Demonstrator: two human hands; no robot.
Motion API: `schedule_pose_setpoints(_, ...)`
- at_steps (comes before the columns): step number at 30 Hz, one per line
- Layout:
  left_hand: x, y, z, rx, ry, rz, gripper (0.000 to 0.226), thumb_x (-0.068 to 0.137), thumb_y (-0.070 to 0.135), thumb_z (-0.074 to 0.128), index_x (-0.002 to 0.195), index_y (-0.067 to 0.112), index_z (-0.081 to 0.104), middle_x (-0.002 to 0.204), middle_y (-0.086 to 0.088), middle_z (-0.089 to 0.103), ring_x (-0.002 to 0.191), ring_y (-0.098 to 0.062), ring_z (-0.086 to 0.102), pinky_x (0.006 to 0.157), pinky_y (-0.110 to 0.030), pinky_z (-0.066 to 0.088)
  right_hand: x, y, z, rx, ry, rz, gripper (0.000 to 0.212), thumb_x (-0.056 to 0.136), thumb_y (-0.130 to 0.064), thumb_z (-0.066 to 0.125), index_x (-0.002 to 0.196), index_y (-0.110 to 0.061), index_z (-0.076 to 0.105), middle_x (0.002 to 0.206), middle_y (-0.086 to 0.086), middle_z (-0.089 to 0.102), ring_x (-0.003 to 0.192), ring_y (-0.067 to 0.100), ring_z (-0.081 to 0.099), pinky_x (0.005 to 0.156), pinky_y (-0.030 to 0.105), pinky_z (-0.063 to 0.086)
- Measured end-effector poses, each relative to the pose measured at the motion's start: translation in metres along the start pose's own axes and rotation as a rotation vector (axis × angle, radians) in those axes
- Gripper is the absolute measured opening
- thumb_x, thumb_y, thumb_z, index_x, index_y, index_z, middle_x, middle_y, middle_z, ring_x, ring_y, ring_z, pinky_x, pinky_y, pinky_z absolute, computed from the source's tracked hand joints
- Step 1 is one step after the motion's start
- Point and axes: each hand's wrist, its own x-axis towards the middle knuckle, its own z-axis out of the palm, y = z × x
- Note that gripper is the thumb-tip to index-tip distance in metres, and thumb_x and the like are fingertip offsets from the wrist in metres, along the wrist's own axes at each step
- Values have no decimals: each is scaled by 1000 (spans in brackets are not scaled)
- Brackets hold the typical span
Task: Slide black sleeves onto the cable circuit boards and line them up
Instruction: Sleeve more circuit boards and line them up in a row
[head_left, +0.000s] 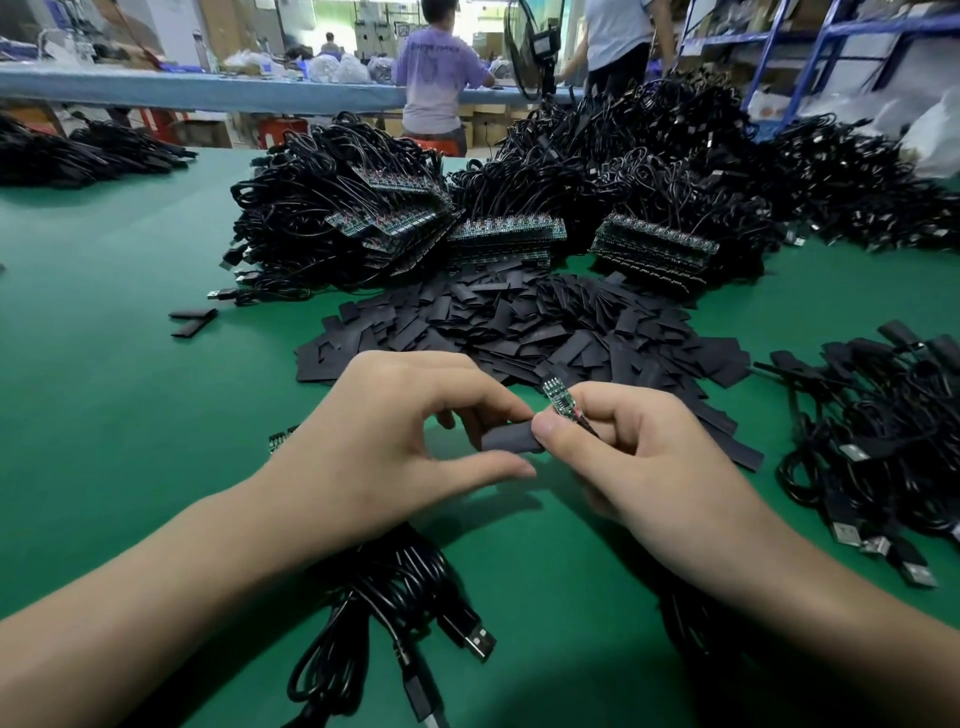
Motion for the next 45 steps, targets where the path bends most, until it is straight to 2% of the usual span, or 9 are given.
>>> schedule_pose_setpoints(7, -4, -4, -2, -22, 101, -80, 23, 80, 35, 81, 99, 23, 82, 86, 12, 75, 75, -8, 70, 71, -31, 56, 3, 1, -6, 138, -62, 78, 28, 106, -34, 52, 82, -19, 55, 54, -11, 35, 46, 9, 28, 44, 25, 24)
schedule_pose_setpoints(10, -6, -7, -3, -88, 134, -154, 24, 78, 34, 81, 98, 23, 82, 87, 11, 77, 77, -12, 72, 76, -32, 58, 4, -3, -12, 56, -36, 78, 36, 100, -49, 53, 81, -19, 59, 56, -10, 36, 49, 10, 31, 47, 22, 27)
schedule_pose_setpoints(14, -6, -6, -3, -116, 137, -182, 25, 77, 36, 81, 97, 22, 82, 88, 10, 78, 79, -14, 74, 78, -36, 58, 8, -8, -14, 308, -93, 205, 42, 94, -43, 42, 71, -21, 70, 60, -6, 29, 50, 13, 23, 45, 25, 21)
schedule_pose_setpoints(16, -6, -6, -3, -115, 138, -176, 24, 77, 36, 81, 97, 22, 82, 88, 10, 78, 79, -14, 74, 78, -35, 58, 8, -6, -13, 271, -119, 227, 39, 97, -32, 44, 71, -21, 71, 62, -3, 29, 52, 15, 23, 49, 32, 19)
schedule_pose_setpoints(18, -6, -7, -3, -113, 141, -175, 23, 78, 35, 81, 97, 23, 82, 88, 10, 78, 80, -14, 74, 78, -35, 58, 5, -2, -11, 168, -157, 147, 35, 96, -36, 46, 80, -22, 73, 63, 0, 31, 57, 23, 26, 53, 45, 21)
schedule_pose_setpoints(21, -6, -7, -3, -108, 147, -181, 22, 78, 36, 81, 97, 23, 82, 88, 12, 78, 81, -13, 74, 77, -34, 57, 2, 0, -9, 105, -169, 122, 34, 95, -44, 48, 88, -27, 76, 65, 6, 32, 62, 34, 25, 53, 53, 26)
schedule_pose_setpoints(31, -5, -8, -3, -102, 84, -128, 22, 80, 36, 80, 100, 25, 82, 88, 12, 77, 79, -10, 73, 75, -31, 58, 1, -2, -12, 58, -244, 134, 35, 95, -46, 48, 86, -25, 75, 56, -6, 31, 55, 19, 27, 51, 35, 21)
schedule_pose_setpoints(37, -5, -10, -9, 3, -36, 2, 20, 85, 32, 80, 102, 21, 82, 93, 11, 75, 84, -5, 71, 76, -30, 57, -2, -10, -14, -194, -287, 102, 36, 90, -52, 45, 87, -31, 74, 56, -6, 31, 49, 10, 30, 52, 33, 25)
schedule_pose_setpoints(45, -7, -10, -7, 105, -16, 113, 20, 90, 34, 79, 106, 22, 81, 93, 10, 73, 82, -4, 69, 73, -27, 56, -2, -14, -14, -135, -325, 126, 36, 92, -51, 47, 87, -30, 75, 60, 3, 32, 55, 20, 31, 55, 44, 24)
